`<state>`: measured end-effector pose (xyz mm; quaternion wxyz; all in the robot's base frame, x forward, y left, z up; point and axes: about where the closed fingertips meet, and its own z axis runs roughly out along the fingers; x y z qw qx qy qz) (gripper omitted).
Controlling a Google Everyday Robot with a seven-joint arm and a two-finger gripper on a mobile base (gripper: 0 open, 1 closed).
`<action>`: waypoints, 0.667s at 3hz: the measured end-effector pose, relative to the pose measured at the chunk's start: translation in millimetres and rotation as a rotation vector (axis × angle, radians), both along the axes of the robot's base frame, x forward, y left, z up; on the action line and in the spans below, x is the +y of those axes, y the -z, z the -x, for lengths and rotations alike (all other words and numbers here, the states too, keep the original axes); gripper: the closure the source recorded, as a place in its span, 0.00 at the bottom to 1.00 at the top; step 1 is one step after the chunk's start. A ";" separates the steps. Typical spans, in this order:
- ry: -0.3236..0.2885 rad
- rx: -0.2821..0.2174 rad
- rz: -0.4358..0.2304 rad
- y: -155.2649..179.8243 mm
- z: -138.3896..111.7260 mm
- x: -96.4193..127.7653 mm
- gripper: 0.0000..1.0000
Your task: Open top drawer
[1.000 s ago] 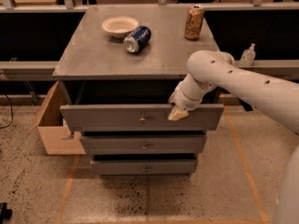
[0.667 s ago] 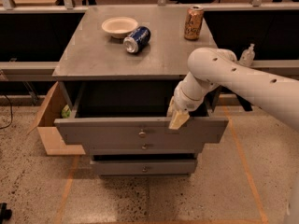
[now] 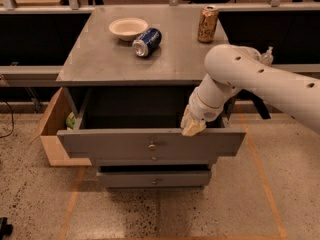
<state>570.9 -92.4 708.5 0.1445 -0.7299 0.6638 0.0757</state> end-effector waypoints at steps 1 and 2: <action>0.033 0.012 0.010 -21.4 23.9 -4.4 0.82; 0.061 0.002 0.019 -40.8 34.9 -9.1 1.00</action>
Offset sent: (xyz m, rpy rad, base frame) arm -0.0478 -0.0171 0.0679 -0.0292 -0.0159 -0.1001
